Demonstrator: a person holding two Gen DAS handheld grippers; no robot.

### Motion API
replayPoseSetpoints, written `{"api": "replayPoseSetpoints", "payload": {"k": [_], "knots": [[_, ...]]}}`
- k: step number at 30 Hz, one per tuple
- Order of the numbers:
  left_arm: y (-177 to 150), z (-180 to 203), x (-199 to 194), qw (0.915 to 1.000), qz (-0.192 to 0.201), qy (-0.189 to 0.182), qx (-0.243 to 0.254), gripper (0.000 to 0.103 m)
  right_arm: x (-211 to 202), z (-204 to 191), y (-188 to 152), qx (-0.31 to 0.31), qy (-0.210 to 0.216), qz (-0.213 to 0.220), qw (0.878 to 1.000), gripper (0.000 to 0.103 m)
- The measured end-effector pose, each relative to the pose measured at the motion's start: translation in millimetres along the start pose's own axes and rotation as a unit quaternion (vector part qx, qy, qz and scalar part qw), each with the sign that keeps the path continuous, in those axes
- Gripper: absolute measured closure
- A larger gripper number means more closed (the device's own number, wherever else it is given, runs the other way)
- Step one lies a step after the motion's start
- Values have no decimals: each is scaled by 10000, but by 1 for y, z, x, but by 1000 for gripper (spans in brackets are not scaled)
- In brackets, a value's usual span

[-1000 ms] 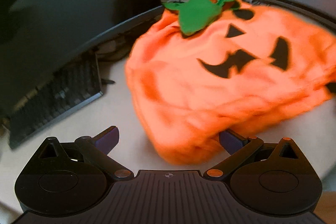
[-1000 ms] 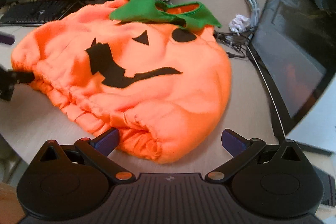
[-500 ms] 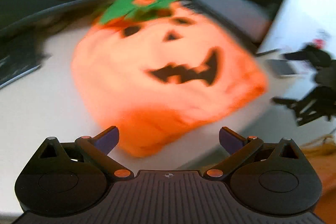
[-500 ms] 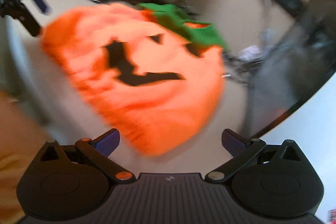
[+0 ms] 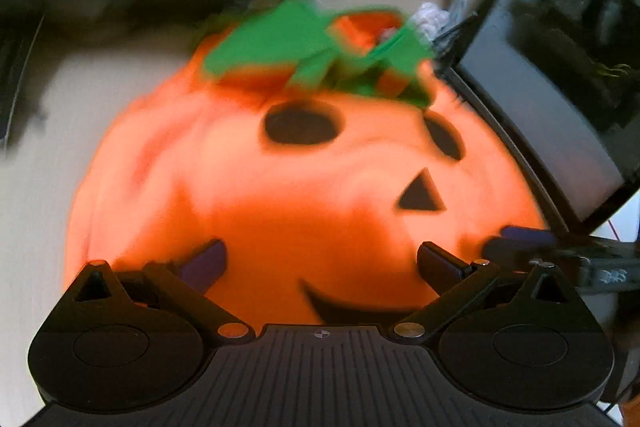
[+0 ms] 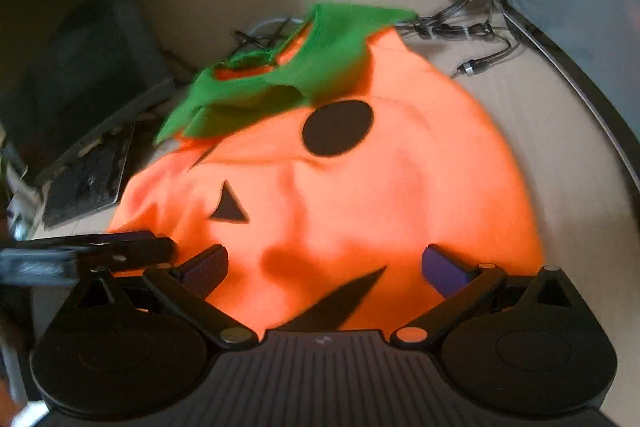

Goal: Fold clothes

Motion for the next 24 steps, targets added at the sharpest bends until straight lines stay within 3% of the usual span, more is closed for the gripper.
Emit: {"api": "replayPoseSetpoints", "payload": {"k": [1,6,9,11,13,14,17,18,19,21,24], "knots": [[-8,-1,-6,10000,36,-33,-14,0,-6,0,-9,-166,-16,-115,9998,0],[-48,13,-45,9943,-304,-915,-445,0,-49,-3,-63,-1154,-190,-771,9901,0],[-70,22,-62,9877,-443,-1379,-594,0,-69,-7,-92,-1749,-601,-1104,9765,0],[-74,24,-64,9874,-407,-1414,-578,0,-68,-17,-95,-2142,-766,-1501,9621,0],[-74,23,-63,9878,-353,-1403,-576,0,-64,-33,-84,-2468,-714,-1948,9466,0],[-71,21,-61,9874,-349,-1429,-581,0,-65,-44,-73,-2543,-599,-1876,9469,0],[-68,22,-57,9852,-341,-1525,-703,0,-70,-96,-8,-2458,-66,-834,9657,0],[-67,23,-56,9843,-336,-1557,-760,0,-67,-109,10,-2257,134,-609,9722,0],[-65,22,-53,9834,-328,-1587,-813,0,-52,-117,26,-1976,298,-648,9777,0],[-62,20,-48,9822,-324,-1618,-894,0,-11,-131,58,-1346,596,-925,9848,0],[-63,21,-50,9839,-342,-1551,-814,0,69,-144,69,-1085,823,-2137,9674,0]]}}
Point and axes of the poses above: each gripper's, at about its wrist camera, not at the fingertips, and x roughly the way its jaws point, z to its right, y to its top, the point moved 5 cm from there along x, roughly the way its jaws point, and after that the axes turned 14 degrees about x, right-handed, at the moved point
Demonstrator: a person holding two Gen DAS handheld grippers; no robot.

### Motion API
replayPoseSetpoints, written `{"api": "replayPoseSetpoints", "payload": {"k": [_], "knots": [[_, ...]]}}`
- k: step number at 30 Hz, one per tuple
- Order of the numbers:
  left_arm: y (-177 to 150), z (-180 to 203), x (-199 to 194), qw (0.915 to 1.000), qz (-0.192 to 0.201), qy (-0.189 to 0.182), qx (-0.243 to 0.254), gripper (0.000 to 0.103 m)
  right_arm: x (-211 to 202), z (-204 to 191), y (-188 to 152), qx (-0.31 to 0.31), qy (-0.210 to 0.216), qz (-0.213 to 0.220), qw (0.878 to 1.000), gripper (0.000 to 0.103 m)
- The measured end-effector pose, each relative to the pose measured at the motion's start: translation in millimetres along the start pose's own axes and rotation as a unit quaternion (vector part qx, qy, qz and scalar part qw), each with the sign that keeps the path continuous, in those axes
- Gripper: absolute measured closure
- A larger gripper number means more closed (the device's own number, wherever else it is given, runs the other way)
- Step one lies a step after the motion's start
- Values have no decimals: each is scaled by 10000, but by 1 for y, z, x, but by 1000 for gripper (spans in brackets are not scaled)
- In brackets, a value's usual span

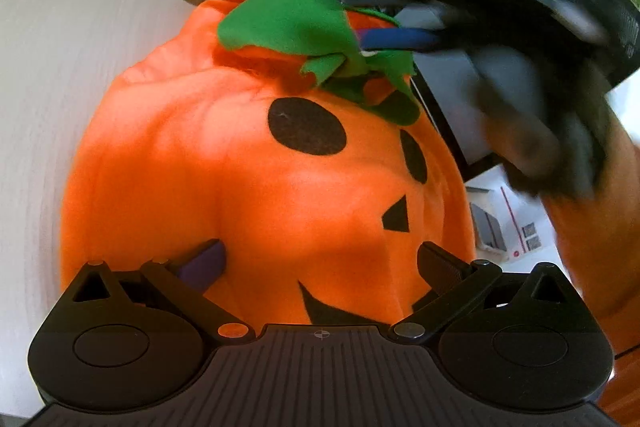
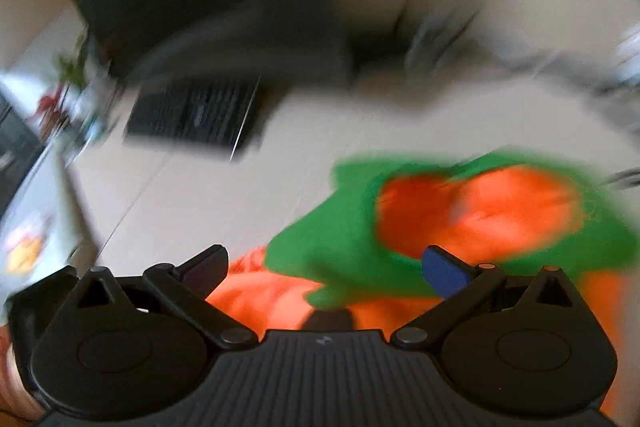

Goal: Fold clothes

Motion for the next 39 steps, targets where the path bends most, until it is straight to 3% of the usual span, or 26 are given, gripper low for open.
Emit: {"api": "replayPoseSetpoints", "payload": {"k": [1,2,3,4,5,6,8,11,12,15,17,18,19,21,24,28,29,31,34,37,39], "knots": [[-2,1,-2,10000,5,27,66,0,15,4,17,72,-114,142,9998,3],[-5,1,-3,9999,24,46,139,0,19,8,37,130,-474,767,9958,7],[-8,2,-5,9997,23,60,242,0,16,14,54,181,-830,1494,9851,13],[-11,3,-8,9994,18,75,348,0,5,16,64,69,-1196,2257,9668,12],[-14,3,-10,9988,-31,97,488,0,-6,13,62,-288,-1452,2617,9537,10],[-16,3,-12,9981,-94,121,597,0,-16,10,57,-724,-1641,2765,9441,3],[-11,4,-11,9965,-261,212,771,0,-37,5,43,-1355,-1914,2982,9252,3],[5,4,-15,9948,-300,408,878,0,-88,18,3,-979,-1781,3181,9260,1],[14,5,-17,9948,-199,414,908,0,-100,23,-18,-830,-1641,3178,9302,0],[48,13,-13,9953,259,-65,929,0,-103,37,-74,-379,-1214,2807,9513,0],[61,18,2,9935,251,-341,1059,0,-85,61,-100,135,-950,2436,9651,0],[62,17,12,9924,123,-333,1181,0,-75,72,-111,379,-920,2251,9692,0],[61,10,23,9922,-50,-76,1246,0,-65,81,-117,410,-1094,2155,9695,0],[57,-3,43,9888,-382,432,1375,0,-44,96,-126,286,-1595,2032,9657,3],[60,-22,43,9818,-250,921,1641,0,-38,99,-128,-194,-2080,2219,9524,1],[71,-28,34,9830,-64,1083,1482,0,-41,79,-117,-864,-2665,2382,9299,1],[74,-27,30,9832,-7,1114,1448,0,-46,71,-116,-984,-2700,2449,9260,1],[79,-25,22,9836,107,1157,1380,0,-63,54,-120,-1052,-2398,2545,9309,1],[78,0,12,9901,334,359,1312,0,-64,43,-132,-1179,-2237,2373,9379,9],[61,21,28,9895,72,-362,1400,0,-29,60,-148,-1312,-2777,1869,9331,18],[51,26,40,9894,-95,-245,1431,0,-29,66,-149,-1116,-2691,1834,9389,18]]}}
Point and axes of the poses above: each gripper's, at about its wrist camera, not at the fingertips, and x roughly the way its jaws point, z to its right, y to its top, the point moved 5 cm from there along x, roughly the way its jaws point, and after that the axes turned 14 degrees about x, right-handed, at the moved point
